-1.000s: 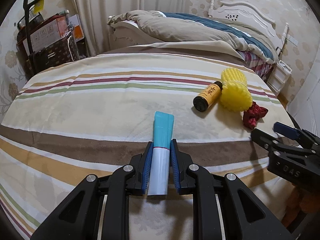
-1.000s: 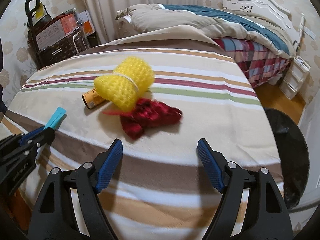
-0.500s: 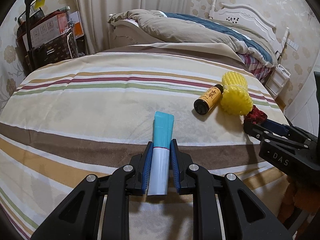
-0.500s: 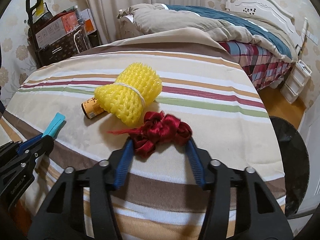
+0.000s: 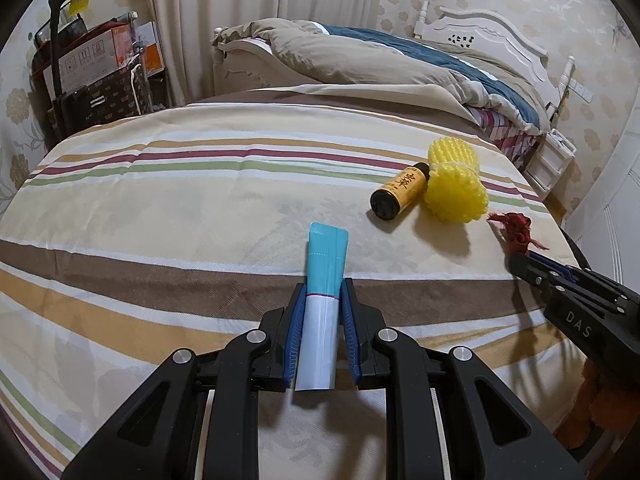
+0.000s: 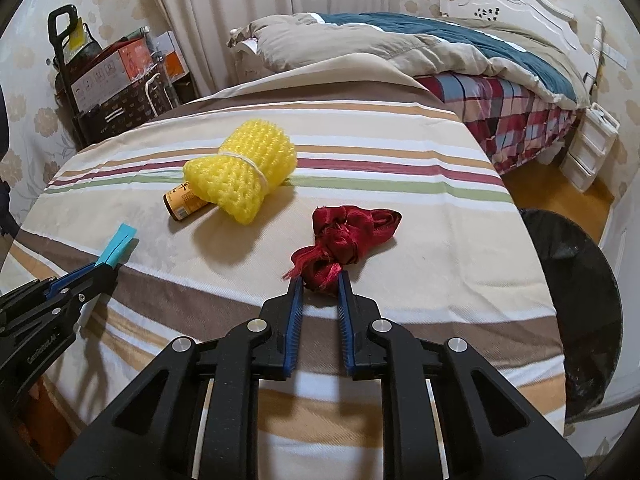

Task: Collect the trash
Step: 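Carry the tube and dark red cloth over the black bin with both grippers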

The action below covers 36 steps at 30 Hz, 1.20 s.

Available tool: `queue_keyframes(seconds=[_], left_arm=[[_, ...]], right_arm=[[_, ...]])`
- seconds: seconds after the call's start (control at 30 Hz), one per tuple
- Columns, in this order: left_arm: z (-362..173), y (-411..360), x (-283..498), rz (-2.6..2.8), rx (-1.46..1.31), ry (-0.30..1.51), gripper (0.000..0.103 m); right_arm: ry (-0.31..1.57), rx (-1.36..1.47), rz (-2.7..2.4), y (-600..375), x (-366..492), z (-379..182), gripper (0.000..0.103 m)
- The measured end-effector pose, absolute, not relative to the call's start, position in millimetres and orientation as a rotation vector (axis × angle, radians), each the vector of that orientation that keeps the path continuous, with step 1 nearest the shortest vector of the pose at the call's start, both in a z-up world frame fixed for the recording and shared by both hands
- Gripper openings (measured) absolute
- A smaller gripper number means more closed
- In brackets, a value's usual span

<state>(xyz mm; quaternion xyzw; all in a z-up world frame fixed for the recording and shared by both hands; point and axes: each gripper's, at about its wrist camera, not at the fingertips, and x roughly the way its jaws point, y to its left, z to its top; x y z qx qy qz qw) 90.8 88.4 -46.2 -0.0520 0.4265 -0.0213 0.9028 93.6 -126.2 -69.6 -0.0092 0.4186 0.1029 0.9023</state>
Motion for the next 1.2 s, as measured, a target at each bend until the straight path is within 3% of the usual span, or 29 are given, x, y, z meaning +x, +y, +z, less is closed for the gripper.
queue_keyframes(seconds=[0.6,1.2], left_arm=[[-35.9,35.4,73.7,-0.144,-0.079,0.842,0.021],[-22.7,-64.9,85.3,-0.318,-0.003,0.806,0.021]], right_arm=[[0.817,0.039,0.126,-181.4,54.3,-64.4,0.016],[0.769,0.123,-0.013,-259.0,40.6,-57.4,0.016]])
